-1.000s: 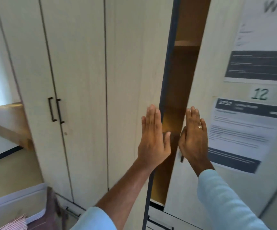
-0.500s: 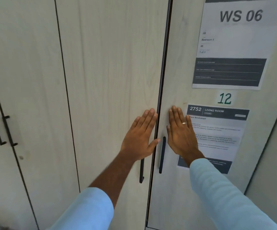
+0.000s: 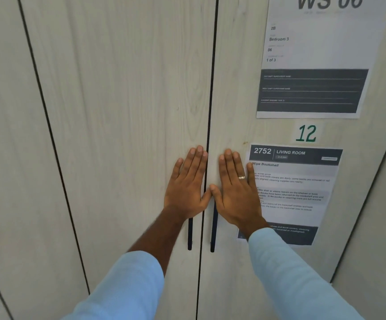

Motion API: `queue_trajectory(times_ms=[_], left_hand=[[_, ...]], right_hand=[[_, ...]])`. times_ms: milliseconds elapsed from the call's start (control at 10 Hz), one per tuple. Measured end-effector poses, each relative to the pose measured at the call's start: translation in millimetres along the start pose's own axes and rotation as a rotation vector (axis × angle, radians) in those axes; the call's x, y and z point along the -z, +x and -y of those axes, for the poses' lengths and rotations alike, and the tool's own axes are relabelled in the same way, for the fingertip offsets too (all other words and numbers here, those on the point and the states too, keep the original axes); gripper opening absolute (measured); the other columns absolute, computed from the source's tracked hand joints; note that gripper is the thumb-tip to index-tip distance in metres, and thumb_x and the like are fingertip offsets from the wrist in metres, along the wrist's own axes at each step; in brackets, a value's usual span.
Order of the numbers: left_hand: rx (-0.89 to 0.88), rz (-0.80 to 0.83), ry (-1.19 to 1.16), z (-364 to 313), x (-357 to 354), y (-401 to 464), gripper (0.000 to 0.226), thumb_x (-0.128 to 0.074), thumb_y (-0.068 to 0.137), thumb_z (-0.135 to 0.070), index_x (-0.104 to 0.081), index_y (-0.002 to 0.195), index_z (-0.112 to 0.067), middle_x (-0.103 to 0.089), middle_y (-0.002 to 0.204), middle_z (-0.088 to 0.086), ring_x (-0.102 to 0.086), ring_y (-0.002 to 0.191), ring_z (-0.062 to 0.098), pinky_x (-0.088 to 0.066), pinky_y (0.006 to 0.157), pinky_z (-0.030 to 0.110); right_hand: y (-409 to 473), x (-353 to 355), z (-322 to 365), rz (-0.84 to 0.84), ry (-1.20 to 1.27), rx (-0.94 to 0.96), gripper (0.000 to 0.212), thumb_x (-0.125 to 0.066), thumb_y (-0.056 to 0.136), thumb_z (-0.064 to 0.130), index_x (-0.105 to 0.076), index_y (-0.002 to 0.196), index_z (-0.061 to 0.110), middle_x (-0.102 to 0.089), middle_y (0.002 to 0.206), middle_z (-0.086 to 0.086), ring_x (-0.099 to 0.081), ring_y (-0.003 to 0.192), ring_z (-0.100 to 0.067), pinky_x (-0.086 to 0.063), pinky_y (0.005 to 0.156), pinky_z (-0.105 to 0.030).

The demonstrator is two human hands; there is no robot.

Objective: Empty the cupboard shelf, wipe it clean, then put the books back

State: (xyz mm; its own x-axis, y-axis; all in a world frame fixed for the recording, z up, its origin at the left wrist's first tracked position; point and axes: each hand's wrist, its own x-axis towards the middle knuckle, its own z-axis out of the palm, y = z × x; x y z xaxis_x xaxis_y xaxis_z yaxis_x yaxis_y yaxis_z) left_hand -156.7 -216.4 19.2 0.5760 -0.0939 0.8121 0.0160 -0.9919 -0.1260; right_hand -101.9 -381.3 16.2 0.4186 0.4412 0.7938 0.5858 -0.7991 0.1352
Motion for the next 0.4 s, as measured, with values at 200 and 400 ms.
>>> queue_trajectory(times_ms=[200,400], left_hand=[[-0.016,-0.008,0.023,1,-1,0,0.083,-0.04,0.097,-0.047,-0.003,0.159,-0.008,0.003,0.169,0.011,0.002,0.156,0.026,-0.004,0.126,0.047],[-0.095,0.016,0.041,7,21,0,0.076,-0.031,0.103,-0.05,-0.006,0.16,-0.008,0.003,0.169,0.01,0.001,0.156,0.023,-0.011,0.126,0.048]], right_hand=[[2,-4,4,-0.037,-0.065,0.003,0.078,-0.034,0.101,0.053,-0.009,0.161,0.009,0.0,0.17,-0.01,0.002,0.157,-0.025,-0.006,0.126,-0.054],[13,26,-2,-0.098,-0.042,0.081,0.07,-0.034,0.102,0.049,-0.02,0.161,0.015,-0.017,0.168,-0.007,-0.017,0.155,-0.025,-0.026,0.118,-0.054]])
